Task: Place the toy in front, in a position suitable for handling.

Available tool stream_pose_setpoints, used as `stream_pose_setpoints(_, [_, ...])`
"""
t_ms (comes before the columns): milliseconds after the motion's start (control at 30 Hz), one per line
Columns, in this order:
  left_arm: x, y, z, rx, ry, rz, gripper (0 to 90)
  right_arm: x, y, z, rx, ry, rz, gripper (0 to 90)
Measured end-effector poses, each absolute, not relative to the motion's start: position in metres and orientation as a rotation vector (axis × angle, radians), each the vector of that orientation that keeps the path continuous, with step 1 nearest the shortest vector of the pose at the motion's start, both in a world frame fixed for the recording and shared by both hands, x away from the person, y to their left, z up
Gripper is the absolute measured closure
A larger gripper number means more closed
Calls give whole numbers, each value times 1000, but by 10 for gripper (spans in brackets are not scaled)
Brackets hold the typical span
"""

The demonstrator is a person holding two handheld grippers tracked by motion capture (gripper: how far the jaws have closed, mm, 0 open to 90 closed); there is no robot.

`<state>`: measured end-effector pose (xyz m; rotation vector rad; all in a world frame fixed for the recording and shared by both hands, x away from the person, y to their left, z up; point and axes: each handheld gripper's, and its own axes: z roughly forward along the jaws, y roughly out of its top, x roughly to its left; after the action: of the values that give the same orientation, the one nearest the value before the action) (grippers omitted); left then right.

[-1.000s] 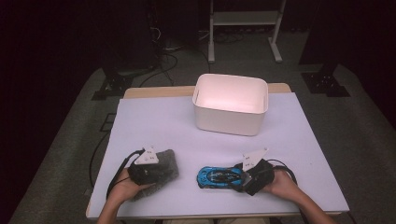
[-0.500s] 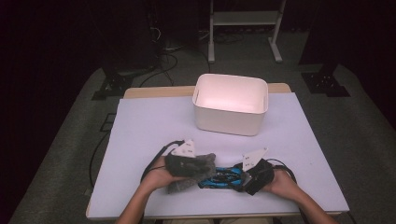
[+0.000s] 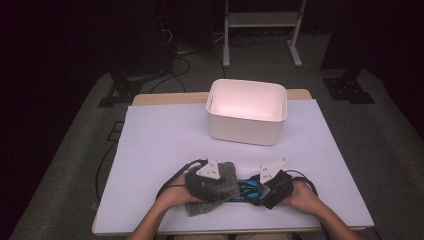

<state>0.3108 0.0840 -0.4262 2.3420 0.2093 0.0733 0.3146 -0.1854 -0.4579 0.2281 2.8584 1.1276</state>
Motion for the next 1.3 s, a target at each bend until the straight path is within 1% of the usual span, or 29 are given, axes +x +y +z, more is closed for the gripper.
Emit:
stream_pose_setpoints(33, [311, 84, -426, 2342, 209, 73, 630, 315, -185, -458, 226, 2858, 1126, 223])
stream_pose_setpoints(67, [312, 86, -425, 2361, 205, 86, 630, 315, -185, -458, 226, 2858, 1126, 223])
stream_pose_setpoints(133, [313, 95, -424, 2398, 204, 110, 694, 315, -185, -458, 224, 2858, 1127, 223])
stream_pose_setpoints(167, [313, 95, -424, 2398, 204, 110, 698, 315, -185, -458, 224, 2858, 1127, 223])
stream_pose_setpoints(267, [313, 106, -425, 2423, 235, 130, 705, 315, -185, -458, 224, 2859, 1128, 223])
stream_pose_setpoints(333, [314, 112, -426, 2417, 263, 120, 707, 315, -185, -458, 220, 2859, 1126, 223])
stream_pose_setpoints(433, [316, 111, -426, 2408, 262, 102, 713, 315, -185, -458, 220, 2861, 1125, 223])
stream_pose_setpoints(667, [308, 75, -422, 2350, 166, 50, 708, 315, -185, -458, 216, 2863, 1128, 224])
stream_pose_setpoints(733, [306, 70, -421, 2363, 146, 65, 706, 315, -185, -458, 218, 2863, 1130, 225])
stream_pose_setpoints(867, [309, 80, -423, 2373, 151, 77, 712, 315, -185, -458, 215, 2863, 1127, 225])
stream_pose_setpoints(900, [311, 89, -423, 2386, 179, 85, 712, 315, -185, -458, 212, 2860, 1128, 225])
stream_pose_setpoints(1000, [313, 99, -425, 2401, 203, 101, 714, 315, -185, -458, 212, 2860, 1127, 225])
stream_pose_setpoints(1033, [315, 107, -427, 2394, 233, 88, 715, 315, -185, -458, 210, 2859, 1130, 225])
stream_pose_setpoints(1133, [316, 109, -428, 2378, 245, 67, 716, 315, -186, -458, 208, 2859, 1131, 225])
stream_pose_setpoints(1233, [312, 95, -425, 2337, 194, 40, 716, 316, -186, -458, 207, 2860, 1132, 225])
stream_pose_setpoints(1300, [308, 83, -422, 2343, 147, 38, 716, 316, -186, -458, 206, 2861, 1134, 225])
